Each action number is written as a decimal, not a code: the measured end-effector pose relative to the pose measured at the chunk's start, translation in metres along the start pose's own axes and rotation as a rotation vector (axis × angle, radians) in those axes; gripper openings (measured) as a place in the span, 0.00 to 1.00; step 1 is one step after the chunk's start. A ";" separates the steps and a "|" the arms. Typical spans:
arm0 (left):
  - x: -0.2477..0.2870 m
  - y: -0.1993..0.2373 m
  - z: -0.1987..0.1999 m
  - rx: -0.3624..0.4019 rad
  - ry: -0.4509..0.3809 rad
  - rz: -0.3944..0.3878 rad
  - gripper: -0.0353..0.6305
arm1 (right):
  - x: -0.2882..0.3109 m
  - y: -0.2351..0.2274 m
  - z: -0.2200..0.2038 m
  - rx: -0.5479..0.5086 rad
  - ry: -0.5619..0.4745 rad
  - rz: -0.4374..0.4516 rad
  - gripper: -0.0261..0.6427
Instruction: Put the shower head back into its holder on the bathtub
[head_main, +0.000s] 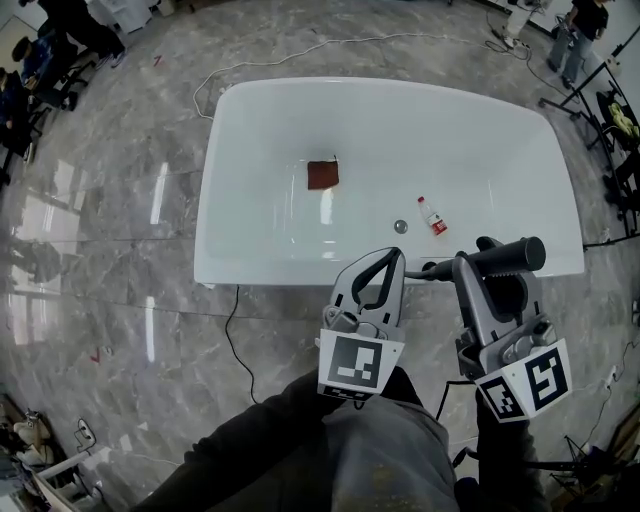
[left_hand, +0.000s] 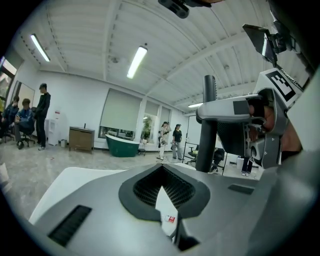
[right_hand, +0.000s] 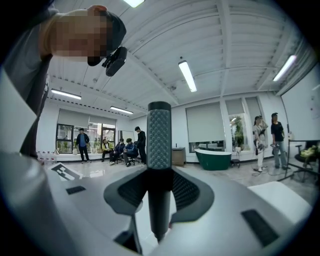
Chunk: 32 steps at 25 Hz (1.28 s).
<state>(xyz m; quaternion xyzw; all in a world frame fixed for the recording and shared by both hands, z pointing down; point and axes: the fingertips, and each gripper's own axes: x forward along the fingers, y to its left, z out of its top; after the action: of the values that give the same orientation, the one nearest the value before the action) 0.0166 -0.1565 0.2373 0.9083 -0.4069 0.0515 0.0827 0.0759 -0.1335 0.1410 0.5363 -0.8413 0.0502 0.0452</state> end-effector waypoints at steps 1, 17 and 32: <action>0.001 -0.001 -0.001 -0.008 -0.001 0.002 0.06 | -0.001 -0.002 -0.003 0.006 0.001 0.003 0.25; 0.036 0.001 -0.038 0.010 0.034 0.010 0.06 | 0.003 -0.033 -0.078 0.094 0.038 0.042 0.25; 0.055 0.015 -0.083 -0.001 0.058 0.007 0.06 | 0.025 -0.043 -0.142 0.055 0.056 0.018 0.25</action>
<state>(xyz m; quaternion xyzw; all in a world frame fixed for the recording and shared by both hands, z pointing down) 0.0399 -0.1908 0.3297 0.9048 -0.4078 0.0778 0.0945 0.1074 -0.1551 0.2861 0.5284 -0.8427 0.0887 0.0533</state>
